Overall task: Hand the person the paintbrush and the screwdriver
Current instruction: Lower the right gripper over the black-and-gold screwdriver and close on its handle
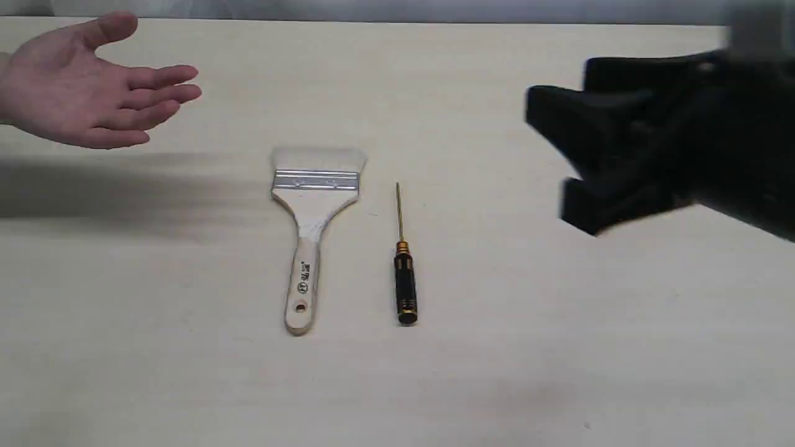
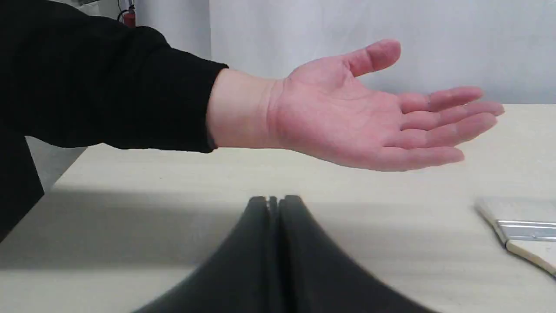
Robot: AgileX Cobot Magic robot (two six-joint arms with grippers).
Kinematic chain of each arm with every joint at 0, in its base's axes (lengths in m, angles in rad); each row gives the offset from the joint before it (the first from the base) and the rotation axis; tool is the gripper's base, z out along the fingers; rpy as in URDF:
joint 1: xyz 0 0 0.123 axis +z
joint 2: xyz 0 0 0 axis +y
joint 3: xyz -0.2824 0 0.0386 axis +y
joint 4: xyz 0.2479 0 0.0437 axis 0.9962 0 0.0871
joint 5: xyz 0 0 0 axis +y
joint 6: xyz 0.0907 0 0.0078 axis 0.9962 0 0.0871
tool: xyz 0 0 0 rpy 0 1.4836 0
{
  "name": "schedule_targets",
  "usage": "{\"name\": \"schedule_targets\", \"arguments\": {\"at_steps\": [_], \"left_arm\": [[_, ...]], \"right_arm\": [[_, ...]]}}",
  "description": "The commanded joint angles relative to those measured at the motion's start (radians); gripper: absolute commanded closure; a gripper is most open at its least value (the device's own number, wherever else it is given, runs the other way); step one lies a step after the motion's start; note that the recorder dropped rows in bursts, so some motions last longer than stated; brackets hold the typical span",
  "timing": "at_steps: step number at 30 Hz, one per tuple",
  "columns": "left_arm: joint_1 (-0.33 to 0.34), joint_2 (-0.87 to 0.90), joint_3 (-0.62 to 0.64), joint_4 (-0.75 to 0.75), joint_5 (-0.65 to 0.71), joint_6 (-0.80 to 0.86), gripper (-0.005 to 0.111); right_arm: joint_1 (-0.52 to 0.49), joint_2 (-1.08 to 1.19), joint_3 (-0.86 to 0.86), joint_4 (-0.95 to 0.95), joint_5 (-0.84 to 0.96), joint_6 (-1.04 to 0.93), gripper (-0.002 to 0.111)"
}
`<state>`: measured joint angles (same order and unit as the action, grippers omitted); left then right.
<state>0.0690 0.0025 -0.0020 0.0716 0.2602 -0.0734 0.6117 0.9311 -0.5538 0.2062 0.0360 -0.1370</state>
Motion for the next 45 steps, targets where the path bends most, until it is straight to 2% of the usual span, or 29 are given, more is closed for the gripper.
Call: {"name": "schedule_targets", "arguments": {"at_steps": [1,7,13,19,23,34,45], "left_arm": [[-0.006,-0.002,0.002,-0.005,-0.009,-0.002,0.107],[-0.006,-0.002,0.002,-0.005,-0.009,-0.002,0.107],[-0.006,-0.002,0.002,-0.005,-0.009,-0.002,0.107],[-0.006,-0.002,0.002,-0.005,-0.009,-0.002,0.107],[-0.006,-0.002,0.002,-0.005,-0.009,-0.002,0.107],[-0.006,-0.002,0.002,-0.003,-0.010,-0.002,0.107],[-0.006,-0.002,0.002,-0.003,-0.010,-0.002,0.107]], "right_arm": [[0.004,0.237,-0.149,-0.013,0.170,0.001,0.059],[0.004,0.574,-0.375,-0.013,0.439,0.025,0.059],[0.004,0.761,-0.504,-0.017,0.507,0.037,0.059],[0.014,0.862,-0.565,-0.030,0.575,0.083,0.059],[0.033,0.908,-0.595,-0.133,0.598,0.175,0.059],[0.053,1.025,-0.719,-0.241,0.733,0.322,0.059],[0.053,1.100,-0.719,-0.199,0.720,0.331,0.059]]}}
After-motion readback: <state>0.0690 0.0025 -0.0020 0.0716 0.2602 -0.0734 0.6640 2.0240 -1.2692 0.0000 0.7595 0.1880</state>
